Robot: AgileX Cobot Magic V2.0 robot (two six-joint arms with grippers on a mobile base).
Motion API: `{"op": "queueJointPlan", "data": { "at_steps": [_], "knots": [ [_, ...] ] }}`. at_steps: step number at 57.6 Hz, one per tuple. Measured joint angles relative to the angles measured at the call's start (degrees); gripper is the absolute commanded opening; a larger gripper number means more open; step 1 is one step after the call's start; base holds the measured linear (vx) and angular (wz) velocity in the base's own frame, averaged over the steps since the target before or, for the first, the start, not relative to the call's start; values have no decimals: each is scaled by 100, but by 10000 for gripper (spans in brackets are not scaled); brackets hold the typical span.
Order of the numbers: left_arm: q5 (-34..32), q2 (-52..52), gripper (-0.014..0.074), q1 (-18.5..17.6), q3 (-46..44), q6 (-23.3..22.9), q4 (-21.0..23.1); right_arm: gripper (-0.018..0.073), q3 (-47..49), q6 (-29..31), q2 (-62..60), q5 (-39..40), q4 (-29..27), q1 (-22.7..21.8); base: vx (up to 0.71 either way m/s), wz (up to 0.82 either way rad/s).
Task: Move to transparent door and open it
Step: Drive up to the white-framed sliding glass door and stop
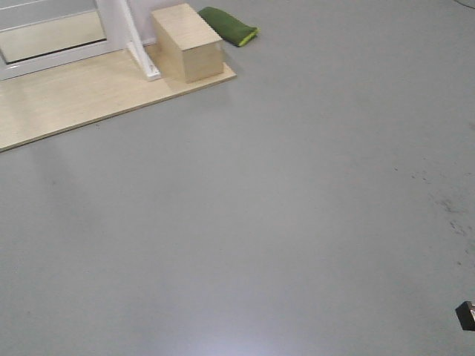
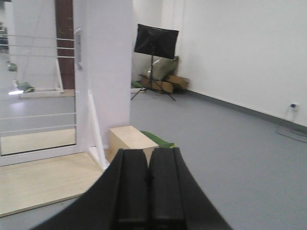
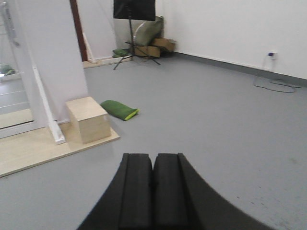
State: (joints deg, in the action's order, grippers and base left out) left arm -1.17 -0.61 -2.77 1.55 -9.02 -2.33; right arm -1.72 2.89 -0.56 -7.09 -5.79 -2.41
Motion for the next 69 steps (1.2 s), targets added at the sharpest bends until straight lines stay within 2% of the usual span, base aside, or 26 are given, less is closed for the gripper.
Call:
{"op": "queueJointPlan", "data": {
  "at_steps": [30, 69],
  "knots": [
    [0, 0, -3, 0, 0, 0, 0, -5, 0, 0, 0, 0, 0, 0, 53, 51],
    [0, 0, -3, 0, 0, 0, 0, -5, 0, 0, 0, 0, 0, 0, 56, 26]
  ]
}}
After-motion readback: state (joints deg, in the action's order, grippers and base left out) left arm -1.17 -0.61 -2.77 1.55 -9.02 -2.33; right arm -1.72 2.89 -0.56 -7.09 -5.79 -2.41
